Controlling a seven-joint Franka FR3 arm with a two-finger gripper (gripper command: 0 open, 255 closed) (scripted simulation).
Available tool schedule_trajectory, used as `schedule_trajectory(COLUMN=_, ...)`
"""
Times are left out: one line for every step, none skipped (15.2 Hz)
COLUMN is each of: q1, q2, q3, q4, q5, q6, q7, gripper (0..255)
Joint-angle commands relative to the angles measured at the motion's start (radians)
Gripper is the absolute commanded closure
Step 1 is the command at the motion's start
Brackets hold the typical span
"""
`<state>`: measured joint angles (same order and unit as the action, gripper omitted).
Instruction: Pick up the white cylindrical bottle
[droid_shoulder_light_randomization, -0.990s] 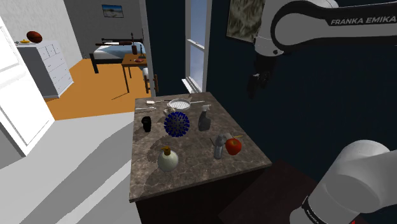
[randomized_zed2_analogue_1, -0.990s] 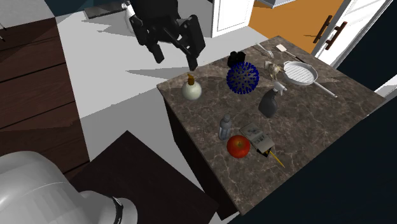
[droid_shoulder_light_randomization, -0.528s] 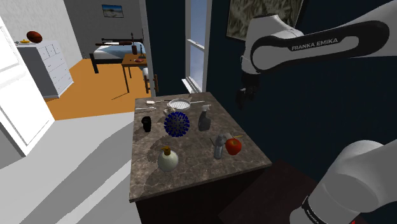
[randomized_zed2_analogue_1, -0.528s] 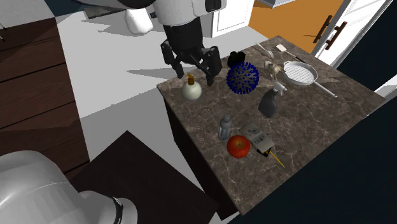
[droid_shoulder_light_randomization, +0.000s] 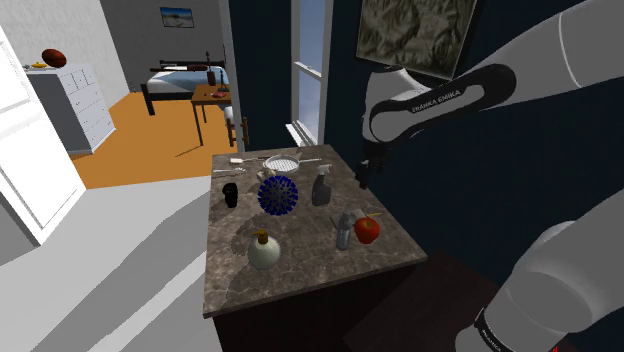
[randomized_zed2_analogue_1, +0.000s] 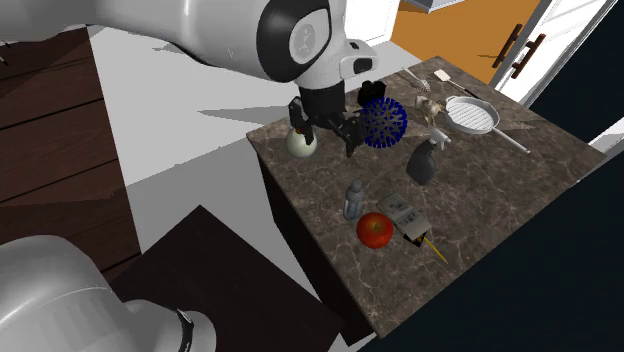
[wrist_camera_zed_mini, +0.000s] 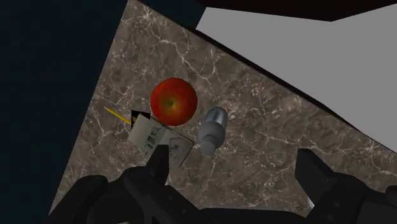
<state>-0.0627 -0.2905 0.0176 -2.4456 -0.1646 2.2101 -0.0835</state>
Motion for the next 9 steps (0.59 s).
schedule_trajectory(q1=-0.006, q2=0.07, q3=-0.005, q4=0.009, q5=-0.006, q6=0.058, q7=0.001, gripper=0)
schedule_trajectory(q1=-0.008, q2=0.107, q3=-0.008, q4=0.017, q5=-0.01, q6=0.085, q7=0.001, gripper=0)
schedule_trajectory(q1=-0.011, q2=0.145, q3=-0.01, q4=0.026, q5=-0.013, q6=0.111, q7=0.002, gripper=0)
schedule_trajectory(q1=-0.014, q2=0.183, q3=-0.013, q4=0.037, q5=-0.016, q6=0.136, q7=0.002, gripper=0)
schedule_trajectory(q1=-0.016, q2=0.222, q3=-0.015, q4=0.049, q5=-0.019, q6=0.16, q7=0.002, gripper=0)
schedule_trajectory(q1=-0.019, q2=0.261, q3=-0.017, q4=0.062, q5=-0.021, q6=0.183, q7=0.003, gripper=0)
schedule_trajectory(q1=-0.021, q2=0.3, q3=-0.019, q4=0.077, q5=-0.024, q6=0.205, q7=0.003, gripper=0)
schedule_trajectory(q1=-0.023, q2=0.339, q3=-0.021, q4=0.093, q5=-0.026, q6=0.226, q7=0.003, gripper=0)
schedule_trajectory(q1=-0.025, q2=0.379, q3=-0.023, q4=0.11, q5=-0.028, q6=0.246, q7=0.003, gripper=0)
